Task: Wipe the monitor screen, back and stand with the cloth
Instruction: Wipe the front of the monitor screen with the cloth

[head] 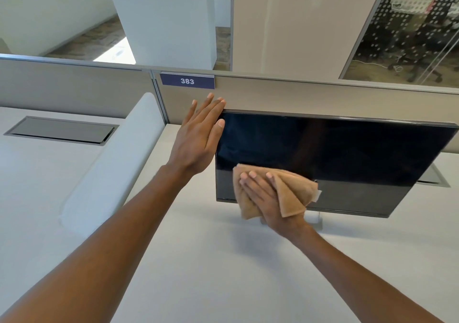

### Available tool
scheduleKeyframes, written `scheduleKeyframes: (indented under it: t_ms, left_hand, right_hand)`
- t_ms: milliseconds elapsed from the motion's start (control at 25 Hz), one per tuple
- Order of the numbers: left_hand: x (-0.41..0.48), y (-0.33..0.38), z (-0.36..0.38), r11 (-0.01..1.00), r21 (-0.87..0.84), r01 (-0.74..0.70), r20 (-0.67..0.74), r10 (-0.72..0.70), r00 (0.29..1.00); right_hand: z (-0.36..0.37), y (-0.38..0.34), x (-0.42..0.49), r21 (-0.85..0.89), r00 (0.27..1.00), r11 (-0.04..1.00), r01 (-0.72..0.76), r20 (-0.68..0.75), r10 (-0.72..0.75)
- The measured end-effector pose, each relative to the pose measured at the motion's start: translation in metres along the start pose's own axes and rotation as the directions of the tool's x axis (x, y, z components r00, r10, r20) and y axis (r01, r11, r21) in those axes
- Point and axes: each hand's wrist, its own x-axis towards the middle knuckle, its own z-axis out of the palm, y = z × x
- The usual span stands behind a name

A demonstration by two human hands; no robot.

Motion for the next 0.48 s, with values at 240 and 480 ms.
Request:
scheduleKeyframes:
  t_ms: [240, 480]
  left_hand:
    - [0.0, 0.001, 0.003, 0.997, -0.07, 0.041, -0.039, -0.043, 0.998]
    - [0.0, 0.002, 0.0, 0.998, -0.058, 0.032, -0.033, -0.034, 0.999]
  right_hand:
    - [-0.019, 0.035, 0.0, 0.254, 0.897, 0.878, -0.406, -0.072, 0.436]
    - [-0.002, -0.016, 0.018, 0.192, 0.998, 0.981, -0.015, 0.058, 0.004]
